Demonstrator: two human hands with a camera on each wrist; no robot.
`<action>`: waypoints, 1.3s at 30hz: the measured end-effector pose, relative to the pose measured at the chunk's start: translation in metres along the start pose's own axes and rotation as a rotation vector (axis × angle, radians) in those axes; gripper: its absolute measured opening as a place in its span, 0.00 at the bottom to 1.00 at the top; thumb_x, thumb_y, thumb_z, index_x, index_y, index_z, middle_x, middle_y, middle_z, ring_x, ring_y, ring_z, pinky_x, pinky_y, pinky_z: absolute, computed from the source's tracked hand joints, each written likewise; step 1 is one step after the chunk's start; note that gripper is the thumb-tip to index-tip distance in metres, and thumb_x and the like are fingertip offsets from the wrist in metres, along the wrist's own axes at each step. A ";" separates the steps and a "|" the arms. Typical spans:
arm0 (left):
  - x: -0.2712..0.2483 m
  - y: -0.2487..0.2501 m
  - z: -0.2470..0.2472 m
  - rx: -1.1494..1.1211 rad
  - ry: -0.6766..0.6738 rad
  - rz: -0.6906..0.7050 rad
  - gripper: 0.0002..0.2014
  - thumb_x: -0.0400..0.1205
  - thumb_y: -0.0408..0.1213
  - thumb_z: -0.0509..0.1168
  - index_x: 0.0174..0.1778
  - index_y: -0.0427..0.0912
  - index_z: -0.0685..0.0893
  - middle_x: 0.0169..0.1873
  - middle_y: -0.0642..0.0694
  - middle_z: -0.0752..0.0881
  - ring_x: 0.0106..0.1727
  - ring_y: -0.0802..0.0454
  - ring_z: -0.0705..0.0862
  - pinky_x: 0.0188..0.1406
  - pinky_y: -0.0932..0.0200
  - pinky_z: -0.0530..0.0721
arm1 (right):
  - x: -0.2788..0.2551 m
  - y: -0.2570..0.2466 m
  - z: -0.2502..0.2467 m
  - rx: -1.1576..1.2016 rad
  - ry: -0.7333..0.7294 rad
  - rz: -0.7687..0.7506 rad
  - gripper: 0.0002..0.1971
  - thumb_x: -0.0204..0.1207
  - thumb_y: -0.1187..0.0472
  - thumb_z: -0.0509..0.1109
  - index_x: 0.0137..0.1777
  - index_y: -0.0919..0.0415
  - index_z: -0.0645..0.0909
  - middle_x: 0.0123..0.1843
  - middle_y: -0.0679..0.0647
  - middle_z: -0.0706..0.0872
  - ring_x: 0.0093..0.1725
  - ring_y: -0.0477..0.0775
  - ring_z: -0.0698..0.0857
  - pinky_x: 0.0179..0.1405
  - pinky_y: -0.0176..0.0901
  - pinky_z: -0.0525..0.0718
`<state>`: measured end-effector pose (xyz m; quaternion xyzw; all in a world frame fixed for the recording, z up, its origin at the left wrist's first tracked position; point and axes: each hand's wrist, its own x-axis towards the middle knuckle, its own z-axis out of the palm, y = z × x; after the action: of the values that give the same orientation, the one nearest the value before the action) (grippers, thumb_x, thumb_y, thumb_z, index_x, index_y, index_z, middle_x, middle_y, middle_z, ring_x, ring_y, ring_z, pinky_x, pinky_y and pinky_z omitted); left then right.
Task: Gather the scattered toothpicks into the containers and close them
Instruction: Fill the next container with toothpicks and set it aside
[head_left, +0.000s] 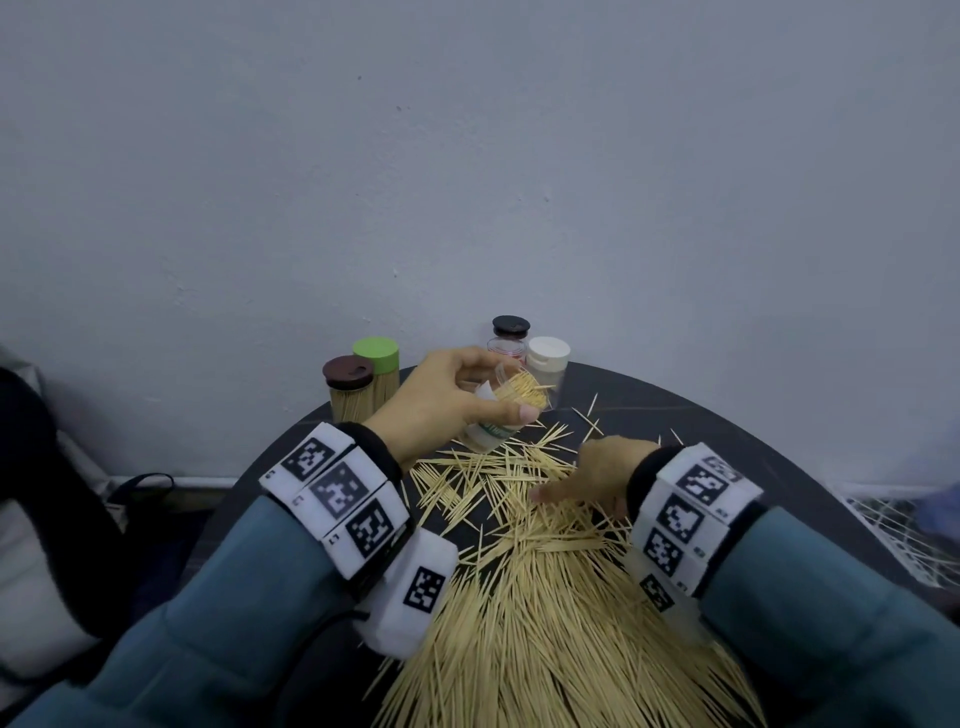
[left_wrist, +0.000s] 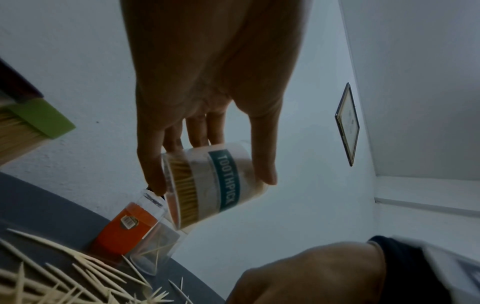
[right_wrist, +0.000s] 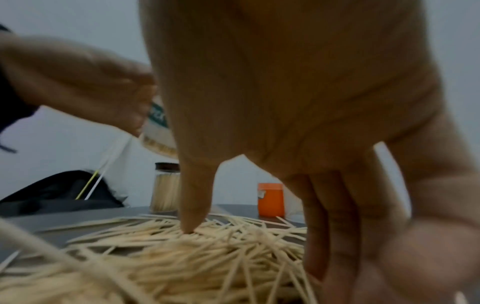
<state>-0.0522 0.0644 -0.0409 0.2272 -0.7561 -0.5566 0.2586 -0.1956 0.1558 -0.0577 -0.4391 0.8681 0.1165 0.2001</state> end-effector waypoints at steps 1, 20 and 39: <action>0.000 0.000 0.001 0.007 0.001 0.005 0.23 0.68 0.33 0.78 0.58 0.45 0.83 0.46 0.51 0.87 0.46 0.60 0.83 0.45 0.68 0.77 | 0.001 -0.005 0.003 -0.020 0.007 0.014 0.41 0.71 0.28 0.58 0.67 0.65 0.75 0.64 0.57 0.82 0.59 0.54 0.81 0.49 0.42 0.76; -0.005 0.008 0.003 0.003 -0.003 0.034 0.24 0.68 0.32 0.79 0.61 0.42 0.84 0.51 0.47 0.88 0.50 0.59 0.83 0.60 0.64 0.77 | 0.000 -0.027 0.009 -0.073 0.089 -0.009 0.19 0.76 0.44 0.66 0.55 0.60 0.78 0.53 0.52 0.82 0.53 0.53 0.82 0.53 0.46 0.79; -0.006 0.009 0.004 0.052 -0.017 0.026 0.25 0.69 0.33 0.78 0.63 0.41 0.83 0.53 0.47 0.88 0.52 0.57 0.83 0.59 0.63 0.78 | 0.001 -0.018 0.010 0.133 0.061 -0.057 0.17 0.79 0.60 0.64 0.66 0.67 0.74 0.54 0.57 0.79 0.53 0.54 0.79 0.37 0.34 0.75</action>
<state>-0.0509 0.0731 -0.0344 0.2193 -0.7755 -0.5353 0.2531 -0.1787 0.1483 -0.0678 -0.4526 0.8668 0.0393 0.2058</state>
